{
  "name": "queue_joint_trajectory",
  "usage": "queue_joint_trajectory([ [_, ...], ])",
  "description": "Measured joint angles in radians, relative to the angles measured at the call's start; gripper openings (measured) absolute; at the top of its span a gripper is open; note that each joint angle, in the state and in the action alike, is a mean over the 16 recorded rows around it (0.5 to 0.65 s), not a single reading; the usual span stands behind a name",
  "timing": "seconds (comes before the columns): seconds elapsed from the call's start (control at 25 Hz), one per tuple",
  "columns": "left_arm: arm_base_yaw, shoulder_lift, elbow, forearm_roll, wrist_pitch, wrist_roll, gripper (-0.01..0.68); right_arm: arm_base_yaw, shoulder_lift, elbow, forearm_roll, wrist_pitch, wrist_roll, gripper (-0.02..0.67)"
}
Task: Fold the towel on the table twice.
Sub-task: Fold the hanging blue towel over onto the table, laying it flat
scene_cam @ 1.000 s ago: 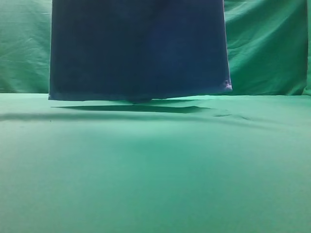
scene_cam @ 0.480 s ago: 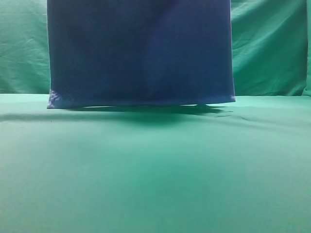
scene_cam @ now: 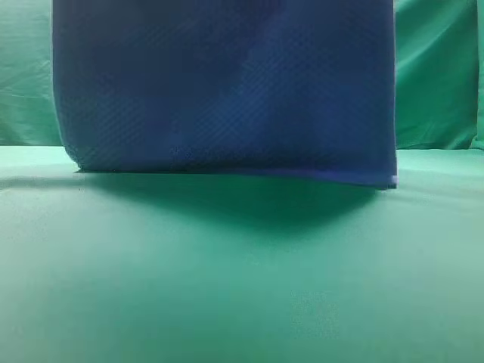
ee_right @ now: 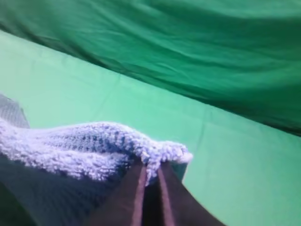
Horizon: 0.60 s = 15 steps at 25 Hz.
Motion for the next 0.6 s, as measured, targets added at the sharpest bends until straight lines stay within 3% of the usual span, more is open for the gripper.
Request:
queue_joint_trajectory([
  [0.6, 0.0, -0.366, 0.501, -0.054, -0.023, 0.001, 0.0, 0.0, -0.333, 0.478, 0.112, -0.05, -0.024, 0.0],
])
